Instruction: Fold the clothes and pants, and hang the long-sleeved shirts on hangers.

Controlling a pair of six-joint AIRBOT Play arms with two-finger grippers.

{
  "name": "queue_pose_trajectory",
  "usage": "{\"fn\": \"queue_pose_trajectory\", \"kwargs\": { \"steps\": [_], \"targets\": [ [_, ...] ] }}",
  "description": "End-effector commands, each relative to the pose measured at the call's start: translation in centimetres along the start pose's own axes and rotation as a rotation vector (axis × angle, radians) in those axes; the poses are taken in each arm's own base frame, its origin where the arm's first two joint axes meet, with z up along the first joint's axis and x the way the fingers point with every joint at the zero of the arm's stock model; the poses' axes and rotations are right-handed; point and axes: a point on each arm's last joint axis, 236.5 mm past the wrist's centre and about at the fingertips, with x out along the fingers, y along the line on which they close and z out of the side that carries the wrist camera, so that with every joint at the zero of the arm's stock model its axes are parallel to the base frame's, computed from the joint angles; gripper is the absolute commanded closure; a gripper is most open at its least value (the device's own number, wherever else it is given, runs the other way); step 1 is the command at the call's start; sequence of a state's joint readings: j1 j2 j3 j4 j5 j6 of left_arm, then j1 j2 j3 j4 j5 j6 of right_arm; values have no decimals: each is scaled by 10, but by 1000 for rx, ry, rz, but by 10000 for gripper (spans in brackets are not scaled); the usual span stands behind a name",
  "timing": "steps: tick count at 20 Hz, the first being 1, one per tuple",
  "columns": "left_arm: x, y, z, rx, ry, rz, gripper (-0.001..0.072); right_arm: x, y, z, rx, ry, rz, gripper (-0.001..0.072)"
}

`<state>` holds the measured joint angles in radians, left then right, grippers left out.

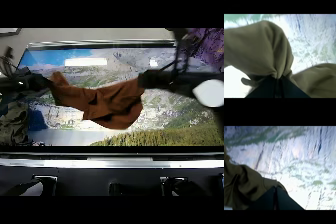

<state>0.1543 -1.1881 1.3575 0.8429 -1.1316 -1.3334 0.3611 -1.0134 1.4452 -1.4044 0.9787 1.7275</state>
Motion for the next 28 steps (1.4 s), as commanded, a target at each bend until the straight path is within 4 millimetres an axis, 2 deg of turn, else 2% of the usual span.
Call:
{"fn": "queue_pose_trajectory", "kwargs": {
  "steps": [1,2,4,6,8,10,11,13,14,16,18,20,22,24,25,26,28],
  "targets": [
    [-102,-28,38,150,-153,163,692,-118,2,77,-88,-250,-91,686],
    [-129,-36,41,159,-205,208,692,-147,4,84,-95,-298,-95,686],
    [-178,-43,38,136,-311,302,692,-201,8,87,-104,-378,-99,686],
    [-221,-48,31,84,-411,374,692,-236,10,82,-106,-424,-97,686],
    [-245,-58,25,53,-479,383,692,-248,4,78,-83,-434,-116,686],
    [-243,-64,21,36,-467,353,692,-240,-8,81,-84,-422,-172,685],
    [-231,-61,18,20,-433,336,692,-228,-17,83,-91,-403,-211,685],
    [-192,-48,10,-25,-327,298,692,-186,-36,84,-104,-321,-284,685],
    [-166,-38,3,-48,-256,291,692,-157,-45,80,-112,-259,-316,685],
    [-105,-10,-22,-96,-87,290,692,-83,-65,60,-126,-103,-366,685],
    [-37,19,-51,-149,58,295,692,5,-87,22,-118,73,-396,685],
    [30,48,-81,-190,174,311,692,86,-113,-24,-54,218,-425,684],
    [90,74,-114,-229,307,328,692,154,-139,-71,99,320,-425,684],
    [134,92,-137,-256,400,317,692,202,-150,-115,260,409,-367,684],
    [152,101,-145,-282,433,314,691,219,-150,-135,351,451,-325,684],
    [165,108,-149,-297,453,316,691,230,-146,-149,432,488,-282,684],
    [181,117,-145,-301,461,318,689,241,-134,-161,485,528,-196,680]
  ]
}}
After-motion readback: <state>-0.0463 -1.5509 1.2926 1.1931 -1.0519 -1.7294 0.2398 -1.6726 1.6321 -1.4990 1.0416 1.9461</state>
